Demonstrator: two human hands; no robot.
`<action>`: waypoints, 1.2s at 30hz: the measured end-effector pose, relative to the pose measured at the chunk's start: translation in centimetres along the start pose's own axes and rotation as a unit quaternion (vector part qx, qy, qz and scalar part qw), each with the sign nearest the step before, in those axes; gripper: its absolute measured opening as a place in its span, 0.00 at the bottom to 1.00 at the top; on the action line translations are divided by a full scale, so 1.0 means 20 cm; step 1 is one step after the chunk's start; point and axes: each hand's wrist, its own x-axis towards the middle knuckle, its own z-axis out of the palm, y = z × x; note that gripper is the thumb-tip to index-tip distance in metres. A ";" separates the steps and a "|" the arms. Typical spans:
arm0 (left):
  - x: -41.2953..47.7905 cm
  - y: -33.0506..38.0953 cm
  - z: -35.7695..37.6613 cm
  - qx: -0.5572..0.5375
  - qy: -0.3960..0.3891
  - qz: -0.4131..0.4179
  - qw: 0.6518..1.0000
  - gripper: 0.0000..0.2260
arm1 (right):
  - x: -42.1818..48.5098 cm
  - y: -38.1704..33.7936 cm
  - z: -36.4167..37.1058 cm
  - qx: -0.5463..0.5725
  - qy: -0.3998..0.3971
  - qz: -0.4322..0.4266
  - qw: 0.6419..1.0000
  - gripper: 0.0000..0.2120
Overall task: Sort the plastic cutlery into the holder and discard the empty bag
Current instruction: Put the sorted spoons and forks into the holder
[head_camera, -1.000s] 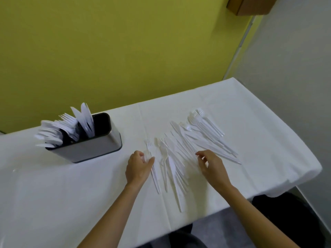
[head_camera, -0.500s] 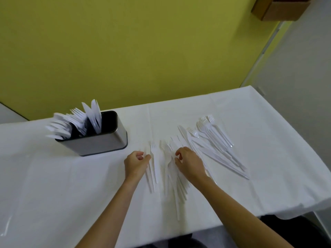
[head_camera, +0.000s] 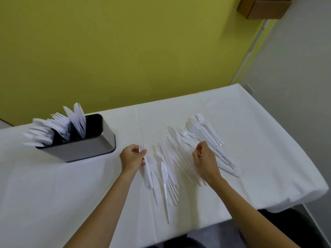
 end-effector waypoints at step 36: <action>0.00 -0.08 -0.16 -0.081 -0.039 -0.066 0.994 0.08 | 0.40 0.04 -0.05 -0.232 0.002 0.026 0.972 0.13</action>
